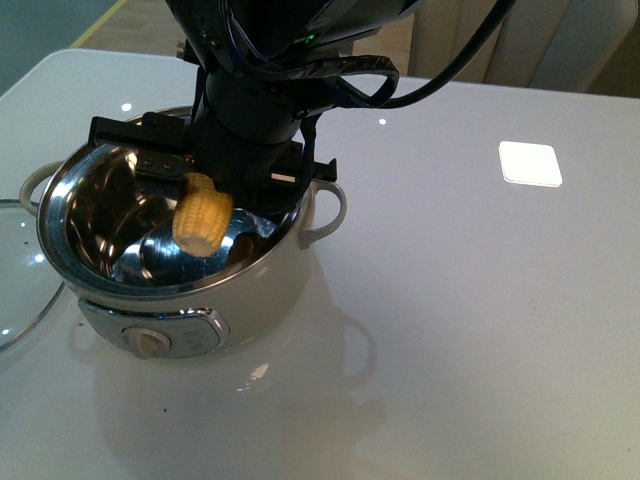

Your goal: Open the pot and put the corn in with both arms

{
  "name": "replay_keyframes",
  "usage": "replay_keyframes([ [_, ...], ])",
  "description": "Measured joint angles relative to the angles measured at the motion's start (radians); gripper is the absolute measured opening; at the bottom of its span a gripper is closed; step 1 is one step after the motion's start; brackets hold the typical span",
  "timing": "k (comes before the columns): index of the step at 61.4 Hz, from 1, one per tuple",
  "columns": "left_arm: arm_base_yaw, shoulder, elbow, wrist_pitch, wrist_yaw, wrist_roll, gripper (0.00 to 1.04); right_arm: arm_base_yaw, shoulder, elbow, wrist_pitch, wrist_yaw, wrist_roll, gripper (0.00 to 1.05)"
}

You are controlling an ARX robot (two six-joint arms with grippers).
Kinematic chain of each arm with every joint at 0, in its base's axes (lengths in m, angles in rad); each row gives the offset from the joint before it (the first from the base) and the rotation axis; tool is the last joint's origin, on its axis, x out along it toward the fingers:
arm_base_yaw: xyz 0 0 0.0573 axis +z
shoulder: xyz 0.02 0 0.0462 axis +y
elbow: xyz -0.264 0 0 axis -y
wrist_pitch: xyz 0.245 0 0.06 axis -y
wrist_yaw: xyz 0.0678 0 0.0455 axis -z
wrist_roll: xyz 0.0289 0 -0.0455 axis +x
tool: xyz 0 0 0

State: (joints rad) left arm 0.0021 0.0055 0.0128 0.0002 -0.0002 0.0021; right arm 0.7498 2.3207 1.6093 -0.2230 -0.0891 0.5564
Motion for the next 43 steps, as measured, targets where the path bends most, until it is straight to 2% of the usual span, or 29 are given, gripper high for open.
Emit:
replay_keyframes([
  [15,0.0,0.0,0.0,0.0,0.0,0.0,0.98,0.0,0.002,-0.001,0.0,0.007,0.001,0.87],
  [33,0.0,0.0,0.0,0.0,0.0,0.0,0.98,-0.013,-0.06,-0.101,0.084,-0.008,0.045,0.87],
  [43,0.0,0.0,0.0,0.0,0.0,0.0,0.98,-0.069,-0.242,-0.244,0.2,-0.029,0.09,0.86],
])
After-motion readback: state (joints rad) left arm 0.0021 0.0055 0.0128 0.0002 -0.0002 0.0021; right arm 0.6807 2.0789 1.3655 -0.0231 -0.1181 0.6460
